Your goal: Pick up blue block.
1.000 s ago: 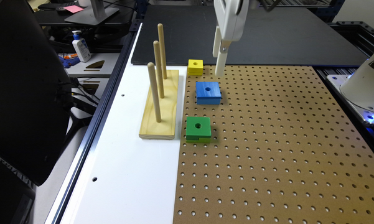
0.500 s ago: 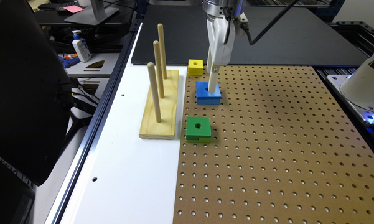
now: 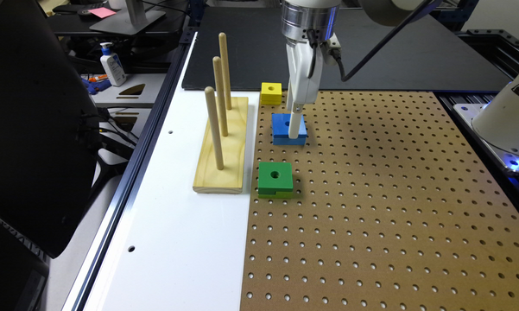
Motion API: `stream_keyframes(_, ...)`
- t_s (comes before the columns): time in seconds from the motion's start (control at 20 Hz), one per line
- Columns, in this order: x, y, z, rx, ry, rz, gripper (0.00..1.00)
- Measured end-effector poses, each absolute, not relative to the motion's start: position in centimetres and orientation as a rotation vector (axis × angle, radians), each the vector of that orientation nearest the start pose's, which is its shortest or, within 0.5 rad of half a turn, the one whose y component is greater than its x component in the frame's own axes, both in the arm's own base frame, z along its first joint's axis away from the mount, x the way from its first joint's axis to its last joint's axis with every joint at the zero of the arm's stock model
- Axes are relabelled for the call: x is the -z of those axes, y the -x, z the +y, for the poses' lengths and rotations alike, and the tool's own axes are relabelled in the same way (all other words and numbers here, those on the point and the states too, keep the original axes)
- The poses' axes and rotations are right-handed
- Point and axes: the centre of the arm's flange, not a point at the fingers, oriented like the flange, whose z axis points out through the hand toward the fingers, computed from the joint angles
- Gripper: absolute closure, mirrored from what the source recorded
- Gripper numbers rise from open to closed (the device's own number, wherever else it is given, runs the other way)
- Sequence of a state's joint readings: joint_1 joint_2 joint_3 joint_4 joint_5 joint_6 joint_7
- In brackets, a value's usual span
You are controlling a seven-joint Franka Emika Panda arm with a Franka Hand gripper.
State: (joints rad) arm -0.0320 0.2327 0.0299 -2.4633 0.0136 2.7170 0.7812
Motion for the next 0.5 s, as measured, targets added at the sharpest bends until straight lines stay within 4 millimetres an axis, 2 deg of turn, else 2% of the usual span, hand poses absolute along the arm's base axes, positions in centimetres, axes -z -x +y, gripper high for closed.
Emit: stream_keyframes(0.5, -20.4, -48.96, 0.26, 0.027, 2.878, 1.2, 0.0)
